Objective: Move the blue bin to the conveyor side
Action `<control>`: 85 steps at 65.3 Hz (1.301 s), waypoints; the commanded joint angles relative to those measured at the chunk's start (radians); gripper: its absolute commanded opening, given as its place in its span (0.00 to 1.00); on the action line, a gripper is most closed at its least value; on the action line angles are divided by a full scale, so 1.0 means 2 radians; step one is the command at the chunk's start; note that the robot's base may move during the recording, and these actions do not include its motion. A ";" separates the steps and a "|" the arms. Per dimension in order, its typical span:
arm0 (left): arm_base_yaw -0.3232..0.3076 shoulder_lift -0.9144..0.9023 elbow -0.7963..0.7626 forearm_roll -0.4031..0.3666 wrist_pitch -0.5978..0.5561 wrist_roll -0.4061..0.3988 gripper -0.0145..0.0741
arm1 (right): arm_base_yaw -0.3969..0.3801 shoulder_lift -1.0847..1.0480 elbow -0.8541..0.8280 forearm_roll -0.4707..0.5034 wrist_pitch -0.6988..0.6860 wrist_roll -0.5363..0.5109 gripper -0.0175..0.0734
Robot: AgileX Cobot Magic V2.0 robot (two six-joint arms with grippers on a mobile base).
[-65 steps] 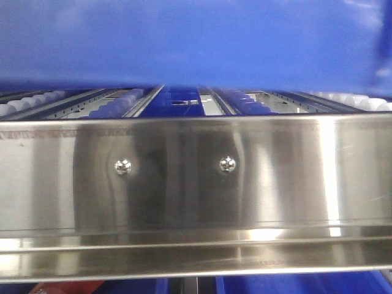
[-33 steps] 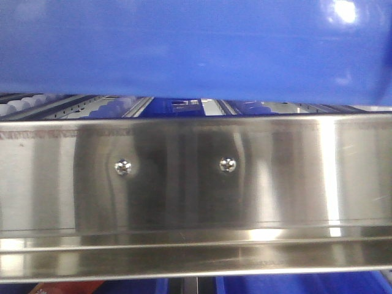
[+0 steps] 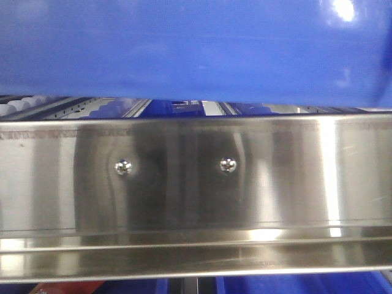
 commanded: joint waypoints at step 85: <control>-0.004 -0.010 -0.006 -0.005 -0.048 0.008 0.15 | 0.001 -0.012 -0.008 -0.001 -0.098 -0.009 0.11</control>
